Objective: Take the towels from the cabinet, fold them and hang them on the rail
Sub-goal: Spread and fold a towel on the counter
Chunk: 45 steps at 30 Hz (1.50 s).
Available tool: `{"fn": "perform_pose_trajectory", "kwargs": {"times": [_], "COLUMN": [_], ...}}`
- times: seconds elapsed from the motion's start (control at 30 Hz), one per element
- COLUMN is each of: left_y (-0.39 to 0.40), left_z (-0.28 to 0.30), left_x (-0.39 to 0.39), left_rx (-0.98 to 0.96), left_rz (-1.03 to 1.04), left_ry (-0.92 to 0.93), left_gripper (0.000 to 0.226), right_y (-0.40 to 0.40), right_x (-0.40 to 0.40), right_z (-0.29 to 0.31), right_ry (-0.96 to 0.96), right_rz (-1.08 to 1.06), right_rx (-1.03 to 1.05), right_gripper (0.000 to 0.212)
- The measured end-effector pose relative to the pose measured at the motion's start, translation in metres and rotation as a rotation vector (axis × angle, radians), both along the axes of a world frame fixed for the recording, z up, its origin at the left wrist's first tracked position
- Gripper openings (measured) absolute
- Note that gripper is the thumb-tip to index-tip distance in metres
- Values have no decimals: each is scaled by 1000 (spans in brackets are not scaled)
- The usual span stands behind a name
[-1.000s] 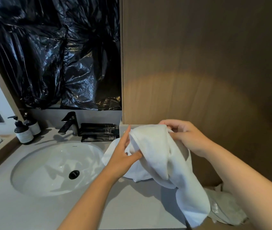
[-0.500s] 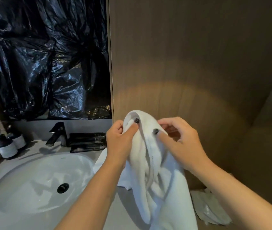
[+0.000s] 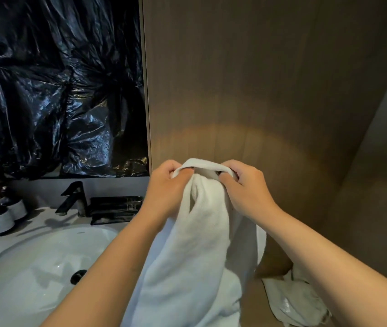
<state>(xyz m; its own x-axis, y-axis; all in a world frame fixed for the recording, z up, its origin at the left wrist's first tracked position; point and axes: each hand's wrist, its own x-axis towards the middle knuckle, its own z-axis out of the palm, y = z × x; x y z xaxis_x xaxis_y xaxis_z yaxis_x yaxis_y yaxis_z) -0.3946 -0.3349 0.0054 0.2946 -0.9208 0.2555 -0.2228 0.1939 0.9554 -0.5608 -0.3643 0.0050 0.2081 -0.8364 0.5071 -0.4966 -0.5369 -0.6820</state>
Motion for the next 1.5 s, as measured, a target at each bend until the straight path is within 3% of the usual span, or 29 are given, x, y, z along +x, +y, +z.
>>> {"fn": "perform_pose_trajectory", "kwargs": {"times": [0.2, 0.33, 0.4, 0.47, 0.57, 0.77, 0.9, 1.07, 1.2, 1.33, 1.5], "left_y": [10, 20, 27, 33, 38, 47, 64, 94, 124, 165, 233], "left_z": [-15, -37, -51, -65, -74, -45, -9, -1, -8, -20, -62], "left_x": [14, 22, 22, 18, 4, -53, -90, -122, -115, -93, -61], "left_rx": [-108, -19, 31, 62, 82, -28, -96, -142, -159, -207, -113], "left_rz": [38, 107, 165, 224, 280, 330, 168, -49, -30, 44, -102], "left_ry": [-346, -573, -586, -522, -249, 163, 152, 110, 176, 271, 352], "left_gripper": [16, 10, 20, 28, 13, 20, 13, 5, 3, 19, 54], "right_y": [-11, -16, -17, -19, -16, 6, 49, 95, 126, 160, 201], "right_x": [-5, -26, -43, -61, -83, -112, -110, -96, -84, -65, -37], "right_z": [14, 15, 17, 15, 5, -22, -52, -58, -43, -35, -11], "right_ry": [-50, -71, -100, -113, -92, 55, 88, -88, -147, -122, -129], "right_rz": [-48, -82, -115, -138, -130, -74, 86, 179, 208, 46, -99], "right_rx": [-104, -129, -133, -110, -72, -10, 165, 229, 264, 147, 9], "right_gripper": [19, 14, 13, 11, 10, 14, 10, 34, 15, 16, 12]}}
